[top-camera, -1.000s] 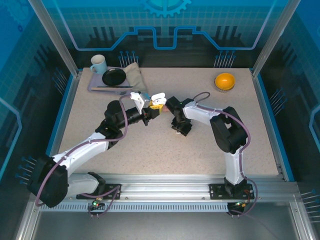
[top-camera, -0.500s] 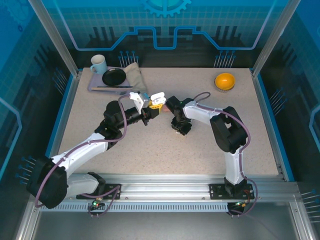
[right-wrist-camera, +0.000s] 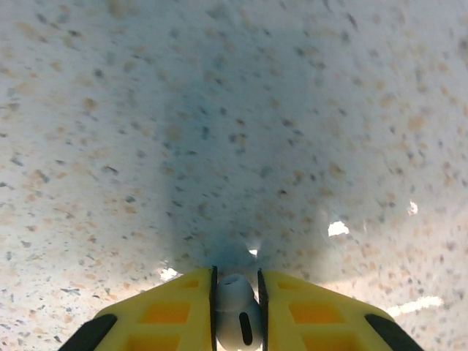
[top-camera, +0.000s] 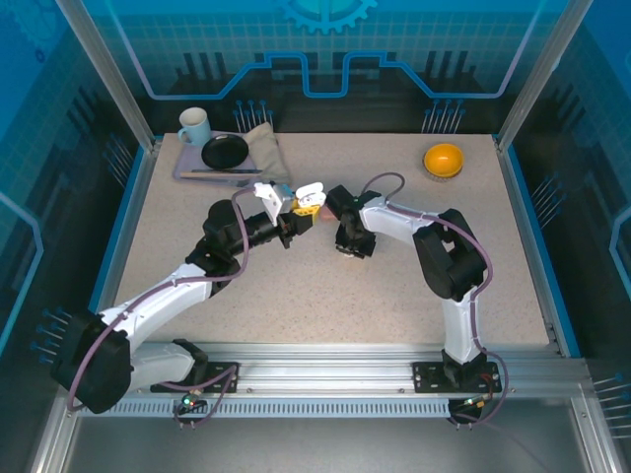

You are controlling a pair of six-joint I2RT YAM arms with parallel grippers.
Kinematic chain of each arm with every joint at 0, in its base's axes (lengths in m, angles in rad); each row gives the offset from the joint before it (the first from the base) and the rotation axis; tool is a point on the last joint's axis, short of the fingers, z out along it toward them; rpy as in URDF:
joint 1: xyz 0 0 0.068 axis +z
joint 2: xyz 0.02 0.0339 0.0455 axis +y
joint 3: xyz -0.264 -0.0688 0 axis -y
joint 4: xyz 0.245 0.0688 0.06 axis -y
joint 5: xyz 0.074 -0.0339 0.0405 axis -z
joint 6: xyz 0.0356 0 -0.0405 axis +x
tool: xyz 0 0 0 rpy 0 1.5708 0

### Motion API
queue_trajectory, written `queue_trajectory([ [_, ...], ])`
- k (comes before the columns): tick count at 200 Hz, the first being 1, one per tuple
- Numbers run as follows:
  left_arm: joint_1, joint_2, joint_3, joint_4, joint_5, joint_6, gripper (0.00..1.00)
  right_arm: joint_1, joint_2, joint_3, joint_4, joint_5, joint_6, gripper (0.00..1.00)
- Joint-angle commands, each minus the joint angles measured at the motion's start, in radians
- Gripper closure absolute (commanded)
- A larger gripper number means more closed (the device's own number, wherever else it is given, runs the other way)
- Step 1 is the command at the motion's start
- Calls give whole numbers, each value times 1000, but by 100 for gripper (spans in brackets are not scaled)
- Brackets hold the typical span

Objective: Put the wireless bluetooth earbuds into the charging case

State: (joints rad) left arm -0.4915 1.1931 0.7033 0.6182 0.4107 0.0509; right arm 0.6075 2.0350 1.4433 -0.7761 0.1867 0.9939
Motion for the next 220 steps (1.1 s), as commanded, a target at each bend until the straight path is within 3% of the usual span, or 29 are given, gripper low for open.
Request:
queue_trajectory([
  [1, 15, -36, -12, 21, -14, -2, 100, -9, -25, 30, 33, 43, -322, 79],
  [28, 16, -33, -9, 26, -8, -12, 100, -11, -28, 32, 73, -19, -618, 79],
  [41, 17, -32, -6, 24, -8, -14, 100, -19, -32, 27, 88, -109, -740, 79],
  [72, 17, -33, 2, 15, -8, -11, 100, -22, -35, 40, 67, -190, -910, 77],
  [103, 16, -33, 12, -1, -6, -6, 100, -16, 5, 102, -11, -226, -998, 77],
  [181, 17, -40, 14, -9, -4, -4, 100, 38, 135, 233, -184, -130, -1095, 75],
  [220, 17, -40, 14, -8, -4, -5, 100, 43, 149, 249, -202, -107, -1072, 64],
])
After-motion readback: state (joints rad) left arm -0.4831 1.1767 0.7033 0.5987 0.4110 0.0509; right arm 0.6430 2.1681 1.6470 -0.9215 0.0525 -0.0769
